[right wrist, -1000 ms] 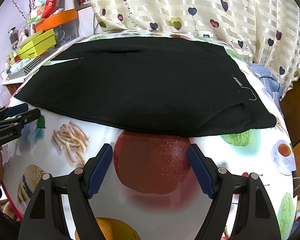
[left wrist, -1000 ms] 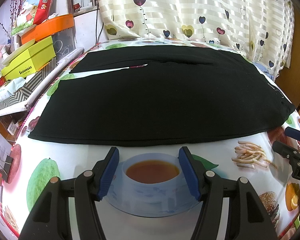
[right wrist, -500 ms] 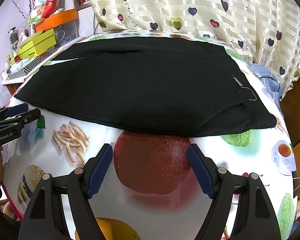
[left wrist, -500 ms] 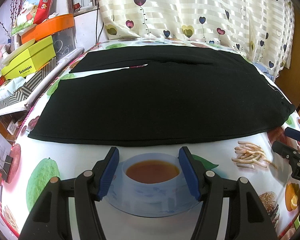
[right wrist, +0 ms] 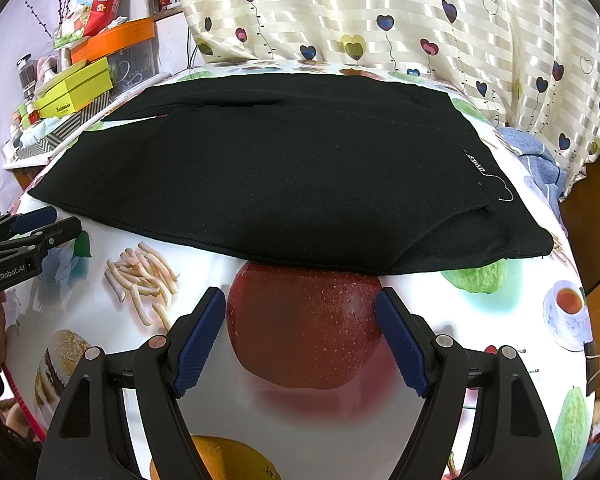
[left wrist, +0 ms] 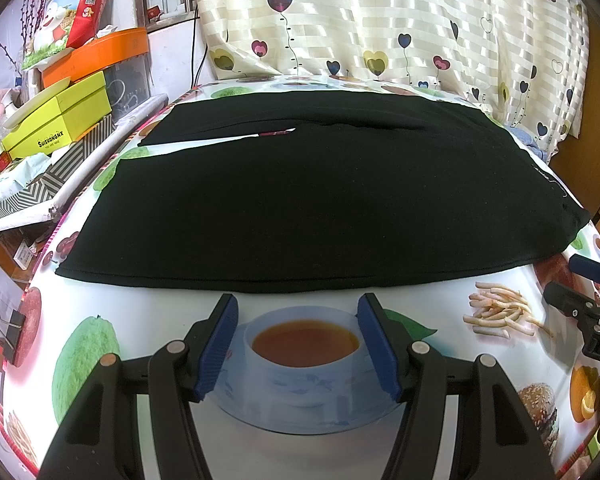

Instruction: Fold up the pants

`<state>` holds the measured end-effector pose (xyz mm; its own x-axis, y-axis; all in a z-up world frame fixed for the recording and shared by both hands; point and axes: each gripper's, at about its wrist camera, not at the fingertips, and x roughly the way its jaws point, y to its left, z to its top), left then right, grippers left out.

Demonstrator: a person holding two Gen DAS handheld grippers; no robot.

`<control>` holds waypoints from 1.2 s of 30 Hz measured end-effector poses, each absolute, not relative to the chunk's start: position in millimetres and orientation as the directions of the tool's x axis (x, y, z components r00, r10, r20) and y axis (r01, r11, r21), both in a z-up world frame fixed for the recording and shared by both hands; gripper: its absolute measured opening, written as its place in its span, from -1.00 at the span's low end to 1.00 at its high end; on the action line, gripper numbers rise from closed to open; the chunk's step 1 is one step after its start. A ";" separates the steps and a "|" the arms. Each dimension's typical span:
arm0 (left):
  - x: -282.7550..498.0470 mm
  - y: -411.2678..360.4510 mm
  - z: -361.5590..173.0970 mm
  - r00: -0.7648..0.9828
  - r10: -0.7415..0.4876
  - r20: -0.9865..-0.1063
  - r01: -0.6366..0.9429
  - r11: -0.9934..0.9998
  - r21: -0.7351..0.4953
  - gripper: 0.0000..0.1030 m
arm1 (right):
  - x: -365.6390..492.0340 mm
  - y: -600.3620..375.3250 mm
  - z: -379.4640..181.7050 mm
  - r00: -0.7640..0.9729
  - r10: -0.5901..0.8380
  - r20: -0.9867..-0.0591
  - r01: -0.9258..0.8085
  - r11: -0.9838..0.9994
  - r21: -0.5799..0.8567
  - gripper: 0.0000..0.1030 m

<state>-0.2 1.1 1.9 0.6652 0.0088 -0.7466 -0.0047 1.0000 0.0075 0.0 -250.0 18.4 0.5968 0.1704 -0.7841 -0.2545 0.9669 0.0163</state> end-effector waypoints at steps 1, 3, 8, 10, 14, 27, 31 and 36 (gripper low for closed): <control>-0.2 1.3 1.8 0.665 0.009 -0.747 -0.005 1.000 0.007 0.26 | 0.0 -250.0 18.5 0.597 0.170 -0.784 -0.255 0.967 0.016 0.50; -0.2 1.3 1.8 0.665 0.009 -0.747 -0.005 1.000 0.008 0.26 | -0.1 -250.0 18.5 0.597 0.170 -0.784 -0.255 0.967 0.016 0.50; -0.3 0.8 2.0 0.665 0.009 -0.746 -0.005 1.000 0.007 0.26 | -0.2 -249.9 18.7 0.597 0.170 -0.784 -0.255 0.967 0.016 0.50; -0.2 1.2 1.8 0.665 0.009 -0.746 -0.005 1.000 0.007 0.26 | -0.2 -249.9 18.7 0.597 0.170 -0.784 -0.255 0.967 0.016 0.50; -0.2 1.2 1.8 0.665 0.009 -0.746 -0.005 1.000 0.007 0.26 | -0.2 -249.9 18.8 0.597 0.170 -0.784 -0.255 0.967 0.016 0.50; -0.3 1.0 1.8 0.665 0.009 -0.746 -0.005 1.000 0.008 0.26 | 0.1 -249.7 18.4 0.595 0.171 -0.785 -0.256 0.966 0.017 0.50; -0.5 0.9 1.9 0.665 0.009 -0.747 -0.005 1.000 0.007 0.26 | 1.6 -252.1 17.9 0.594 0.178 -0.785 -0.261 0.965 0.022 0.50; 0.9 0.4 2.3 0.661 0.012 -0.751 0.000 1.000 0.017 0.26 | 1.8 -251.1 18.2 0.573 0.194 -0.796 -0.286 0.958 0.028 0.50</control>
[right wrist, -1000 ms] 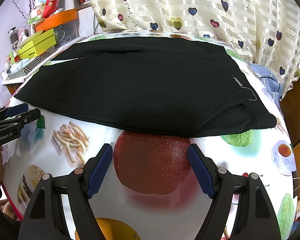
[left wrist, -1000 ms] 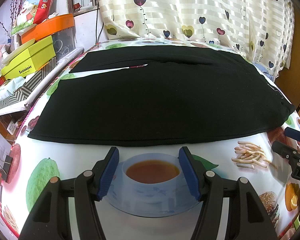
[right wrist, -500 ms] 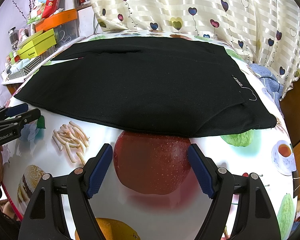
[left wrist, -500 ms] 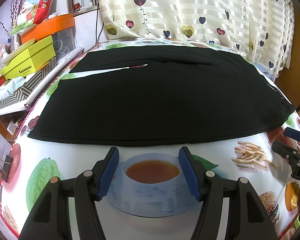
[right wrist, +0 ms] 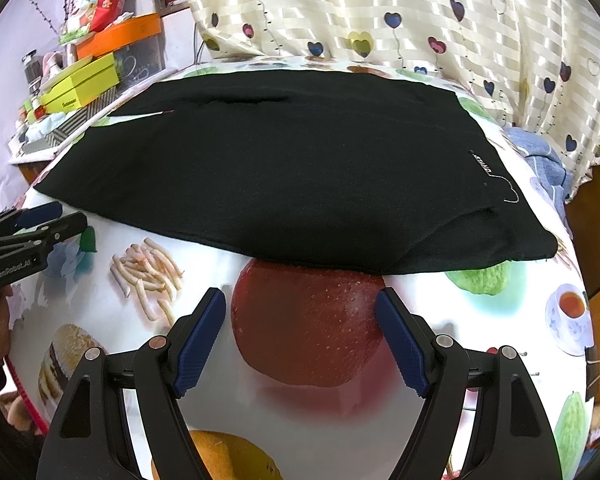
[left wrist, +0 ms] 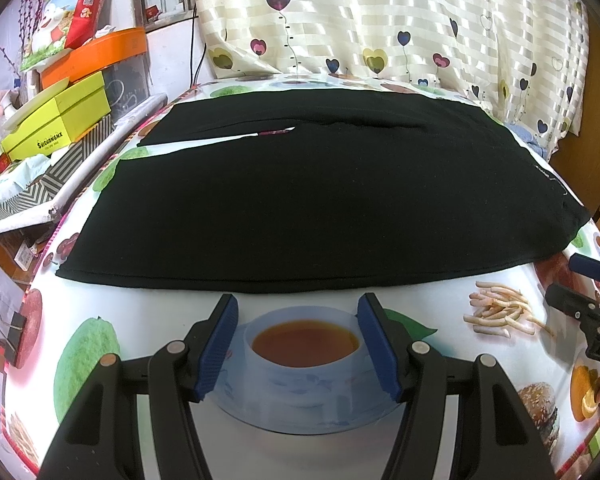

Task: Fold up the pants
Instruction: 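Move both grippers onto the pants' waistband edge and close on it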

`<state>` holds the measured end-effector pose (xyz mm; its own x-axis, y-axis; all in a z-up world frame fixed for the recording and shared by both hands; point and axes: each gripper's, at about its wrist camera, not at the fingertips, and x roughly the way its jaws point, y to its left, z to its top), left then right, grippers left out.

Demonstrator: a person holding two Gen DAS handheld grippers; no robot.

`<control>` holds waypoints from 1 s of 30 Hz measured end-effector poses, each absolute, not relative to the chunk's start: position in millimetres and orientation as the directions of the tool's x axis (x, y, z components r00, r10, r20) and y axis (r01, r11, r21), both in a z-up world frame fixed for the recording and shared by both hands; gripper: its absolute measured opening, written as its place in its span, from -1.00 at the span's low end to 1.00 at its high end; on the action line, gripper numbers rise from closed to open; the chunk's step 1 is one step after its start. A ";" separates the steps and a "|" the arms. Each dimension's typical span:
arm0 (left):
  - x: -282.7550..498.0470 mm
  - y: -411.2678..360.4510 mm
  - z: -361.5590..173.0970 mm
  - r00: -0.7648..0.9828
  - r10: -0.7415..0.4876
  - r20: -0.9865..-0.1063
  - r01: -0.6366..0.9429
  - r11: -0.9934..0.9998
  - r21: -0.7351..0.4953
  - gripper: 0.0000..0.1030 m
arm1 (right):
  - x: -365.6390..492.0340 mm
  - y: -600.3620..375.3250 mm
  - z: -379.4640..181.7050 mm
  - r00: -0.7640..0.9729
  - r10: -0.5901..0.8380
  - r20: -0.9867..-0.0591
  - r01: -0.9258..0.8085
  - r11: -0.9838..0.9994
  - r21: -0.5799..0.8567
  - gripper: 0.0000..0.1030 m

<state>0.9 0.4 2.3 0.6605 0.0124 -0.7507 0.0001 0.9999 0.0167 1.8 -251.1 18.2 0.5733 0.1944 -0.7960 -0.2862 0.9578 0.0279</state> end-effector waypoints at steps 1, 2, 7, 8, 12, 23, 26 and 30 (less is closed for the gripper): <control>1.3 0.9 2.2 0.659 0.012 -0.752 0.001 1.000 0.016 0.26 | 1.5 -250.9 19.0 0.568 0.200 -0.799 -0.292 0.956 0.031 0.50; 1.9 1.2 2.5 0.656 0.009 -0.755 0.001 1.000 0.013 0.26 | 0.7 -251.9 20.0 0.561 0.211 -0.801 -0.298 0.954 0.042 0.50; 6.0 3.9 5.3 0.632 -0.021 -0.775 0.009 1.000 -0.020 0.25 | -2.4 -249.8 26.1 0.545 0.273 -0.793 -0.328 0.939 0.097 0.50; 5.6 4.7 6.7 0.633 -0.033 -0.773 0.014 0.999 -0.031 0.25 | -3.6 -248.4 29.3 0.551 0.275 -0.788 -0.338 0.937 0.090 0.50; 2.7 5.8 19.8 0.664 -0.050 -0.746 0.035 0.999 -0.036 0.24 | -3.9 -242.3 42.0 0.569 0.300 -0.766 -0.371 0.925 0.086 0.50; 39.4 25.8 48.0 0.681 -0.121 -0.723 0.074 0.993 -0.097 0.24 | 32.0 -225.7 69.6 0.585 0.363 -0.725 -0.448 0.890 0.085 0.50; 53.8 30.7 53.4 0.681 -0.129 -0.721 0.085 0.992 -0.098 0.24 | 45.3 -223.5 74.7 0.585 0.369 -0.722 -0.457 0.886 0.082 0.50; 75.0 40.4 59.8 0.684 -0.137 -0.716 0.083 0.990 -0.111 0.24 | 66.5 -217.5 82.1 0.587 0.380 -0.715 -0.480 0.874 0.070 0.50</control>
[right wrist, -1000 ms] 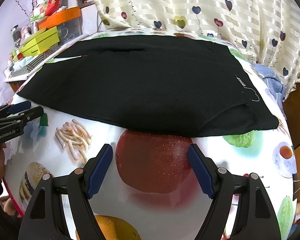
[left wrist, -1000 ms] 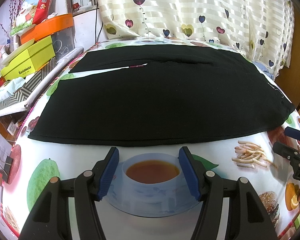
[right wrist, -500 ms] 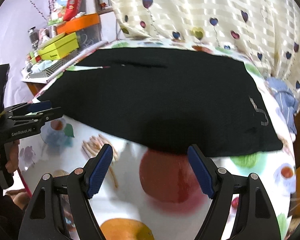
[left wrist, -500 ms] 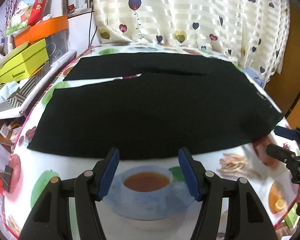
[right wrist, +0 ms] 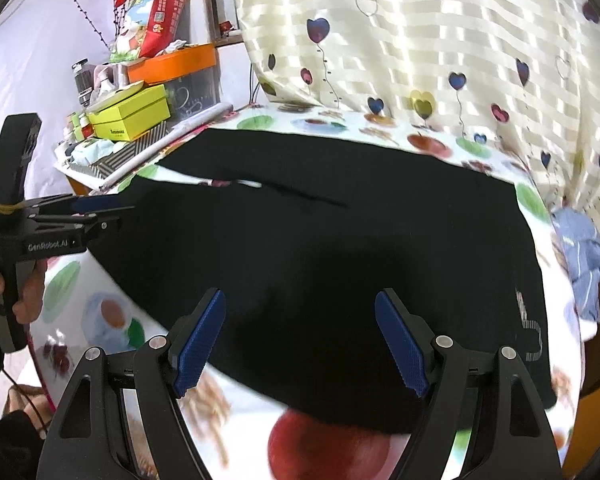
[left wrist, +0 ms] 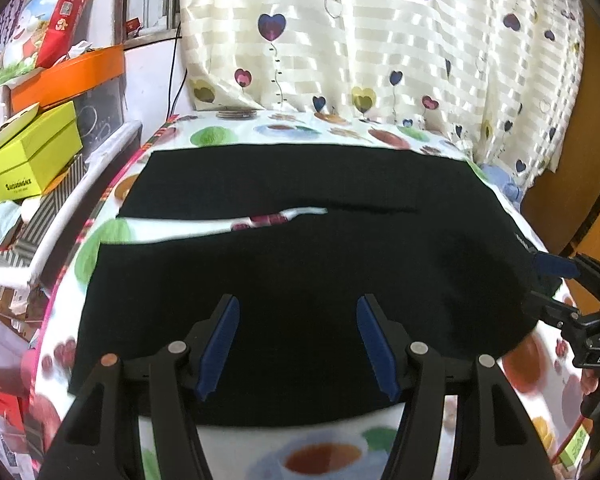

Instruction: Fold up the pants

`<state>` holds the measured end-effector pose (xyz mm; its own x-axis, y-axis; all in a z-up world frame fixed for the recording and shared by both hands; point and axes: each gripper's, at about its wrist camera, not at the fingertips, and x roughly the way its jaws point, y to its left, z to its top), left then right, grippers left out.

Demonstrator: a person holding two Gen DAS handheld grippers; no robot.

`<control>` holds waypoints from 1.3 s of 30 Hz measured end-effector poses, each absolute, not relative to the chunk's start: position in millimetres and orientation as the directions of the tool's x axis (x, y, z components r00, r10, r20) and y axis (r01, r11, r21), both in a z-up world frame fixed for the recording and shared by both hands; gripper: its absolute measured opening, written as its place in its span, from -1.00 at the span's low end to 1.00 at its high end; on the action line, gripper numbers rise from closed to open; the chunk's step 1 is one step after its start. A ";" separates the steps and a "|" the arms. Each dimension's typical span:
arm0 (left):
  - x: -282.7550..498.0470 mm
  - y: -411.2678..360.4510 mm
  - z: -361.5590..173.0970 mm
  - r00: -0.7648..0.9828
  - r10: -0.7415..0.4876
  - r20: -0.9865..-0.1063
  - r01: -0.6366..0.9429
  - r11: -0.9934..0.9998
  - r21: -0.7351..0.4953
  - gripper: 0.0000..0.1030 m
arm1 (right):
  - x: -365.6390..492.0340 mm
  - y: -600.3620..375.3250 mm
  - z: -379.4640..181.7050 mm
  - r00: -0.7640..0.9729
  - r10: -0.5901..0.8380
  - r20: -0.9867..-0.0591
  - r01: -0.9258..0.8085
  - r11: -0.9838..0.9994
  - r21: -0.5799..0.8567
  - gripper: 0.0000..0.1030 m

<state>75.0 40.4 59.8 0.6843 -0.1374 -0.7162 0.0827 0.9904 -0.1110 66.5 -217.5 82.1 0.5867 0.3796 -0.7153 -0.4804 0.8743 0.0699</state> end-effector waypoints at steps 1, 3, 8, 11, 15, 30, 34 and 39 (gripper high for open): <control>81.5 43.3 61.5 0.688 -0.135 -0.714 0.079 0.991 -0.111 0.24 | 72.4 -215.7 83.7 0.588 0.379 -0.715 -0.486 0.872 0.063 0.50; 94.7 49.7 63.8 0.693 -0.123 -0.710 0.067 0.992 -0.106 0.24 | 85.2 -212.1 85.8 0.590 0.375 -0.715 -0.496 0.867 0.045 0.50; 131.4 67.4 63.9 0.694 -0.096 -0.713 0.041 0.995 -0.093 0.24 | 122.3 -204.3 84.7 0.573 0.392 -0.720 -0.531 0.847 0.038 0.50; 157.3 77.8 60.1 0.687 -0.081 -0.722 0.030 0.996 -0.083 0.24 | 151.5 -200.2 80.7 0.561 0.394 -0.728 -0.538 0.842 0.041 0.50; 190.3 87.6 54.2 0.675 -0.057 -0.735 0.024 0.998 -0.056 0.24 | 189.0 -197.4 77.9 0.558 0.396 -0.729 -0.548 0.836 0.035 0.50; 310.5 113.1 22.8 0.620 -0.023 -0.784 0.033 0.999 -0.003 0.25 | 338.9 -181.7 43.8 0.468 0.386 -0.795 -0.584 0.810 0.050 0.50; 327.9 115.2 13.3 0.610 -0.009 -0.792 0.042 0.999 0.020 0.25 | 364.7 -181.9 29.5 0.447 0.373 -0.813 -0.579 0.814 0.055 0.50; 344.4 117.3 4.6 0.600 0.001 -0.800 0.053 0.998 0.041 0.30 | 384.9 -182.9 18.2 0.422 0.357 -0.834 -0.590 0.806 0.046 0.50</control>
